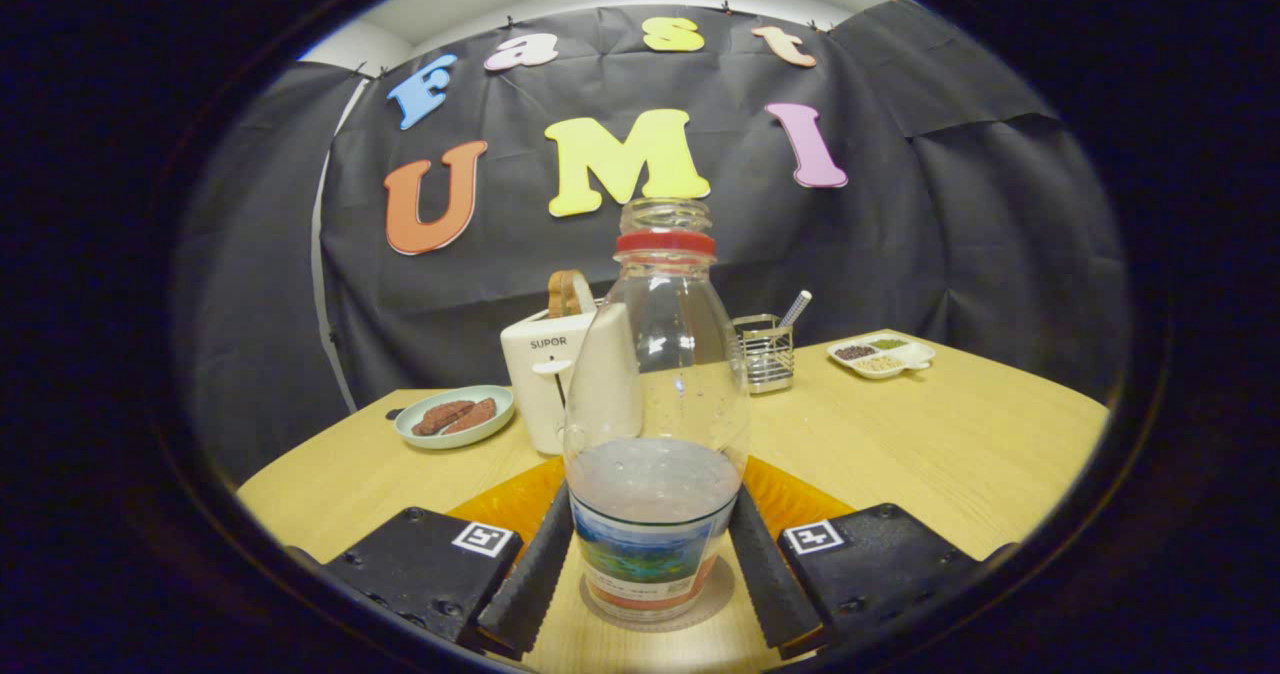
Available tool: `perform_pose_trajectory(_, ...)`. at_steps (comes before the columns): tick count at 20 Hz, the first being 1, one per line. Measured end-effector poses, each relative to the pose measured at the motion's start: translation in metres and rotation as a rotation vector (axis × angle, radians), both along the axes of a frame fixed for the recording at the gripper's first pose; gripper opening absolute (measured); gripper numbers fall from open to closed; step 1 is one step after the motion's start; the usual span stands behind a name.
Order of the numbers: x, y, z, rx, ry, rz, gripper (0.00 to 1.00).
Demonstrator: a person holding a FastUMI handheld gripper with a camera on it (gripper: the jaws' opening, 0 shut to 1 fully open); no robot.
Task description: Take the bottle from table, then pour the juice into the cup, finally place the bottle on the coaster
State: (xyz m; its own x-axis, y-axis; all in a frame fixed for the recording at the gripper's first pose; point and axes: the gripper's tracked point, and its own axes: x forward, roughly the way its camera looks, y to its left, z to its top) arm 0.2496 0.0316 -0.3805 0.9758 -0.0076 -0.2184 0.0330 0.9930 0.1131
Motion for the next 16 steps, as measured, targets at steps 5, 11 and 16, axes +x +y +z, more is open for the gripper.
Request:
perform_pose_trajectory(5, -0.001, 0.006, -0.006, -0.026, 0.016, 0.01, 0.91)
perform_pose_trajectory(11, -0.006, 0.002, 0.004, -0.021, 0.0, 0.006, 0.96)
perform_pose_trajectory(16, -0.009, 0.009, 0.01, -0.002, -0.006, 0.022, 0.97)
